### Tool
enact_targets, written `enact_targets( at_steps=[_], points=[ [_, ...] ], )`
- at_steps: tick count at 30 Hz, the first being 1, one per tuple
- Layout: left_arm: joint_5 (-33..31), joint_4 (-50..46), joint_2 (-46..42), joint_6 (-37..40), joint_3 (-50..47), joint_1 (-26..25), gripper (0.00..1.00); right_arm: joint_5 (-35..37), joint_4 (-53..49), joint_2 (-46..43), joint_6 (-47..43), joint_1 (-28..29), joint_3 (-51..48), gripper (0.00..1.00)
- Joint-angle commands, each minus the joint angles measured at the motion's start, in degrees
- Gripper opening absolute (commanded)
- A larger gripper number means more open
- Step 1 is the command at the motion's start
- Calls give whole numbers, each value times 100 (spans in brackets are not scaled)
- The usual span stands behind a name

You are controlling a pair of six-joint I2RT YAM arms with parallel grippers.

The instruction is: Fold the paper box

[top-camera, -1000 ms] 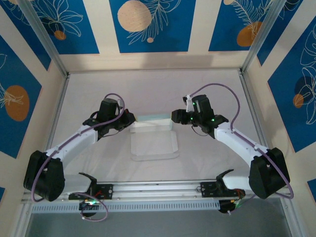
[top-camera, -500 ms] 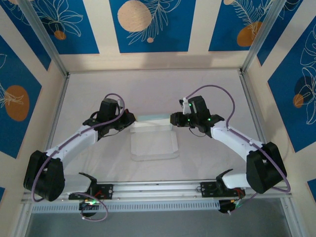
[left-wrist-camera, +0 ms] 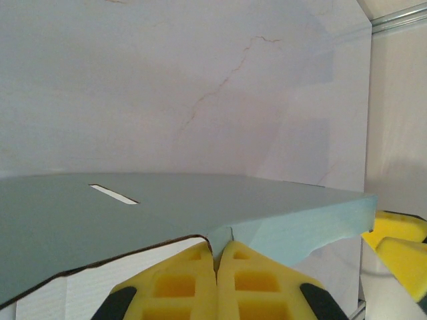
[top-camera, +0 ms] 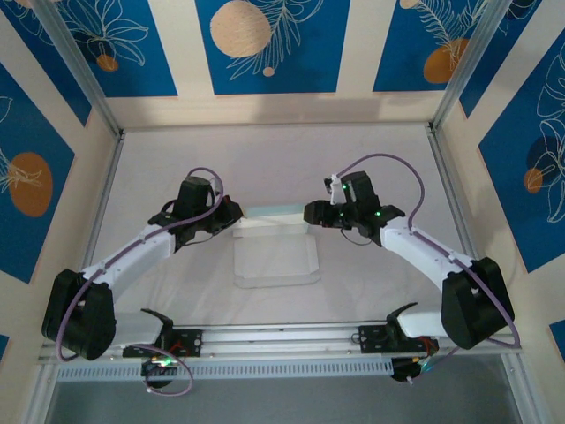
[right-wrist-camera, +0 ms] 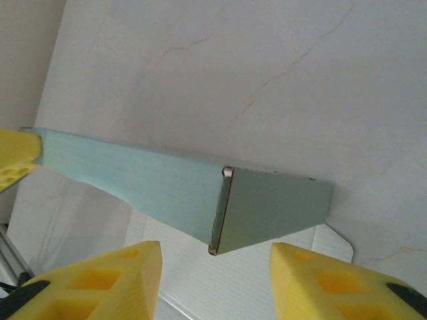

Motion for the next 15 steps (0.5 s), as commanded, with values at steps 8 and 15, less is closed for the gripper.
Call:
enact_targets(
  at_steps=[8,15],
  points=[
    [77,-281,43,132,-19,-45,0,-510,-48,325,137,-228,448,39],
    [161,-260,50,119,25,-47,0,-487,55,528,98,-182,257,31]
  ],
)
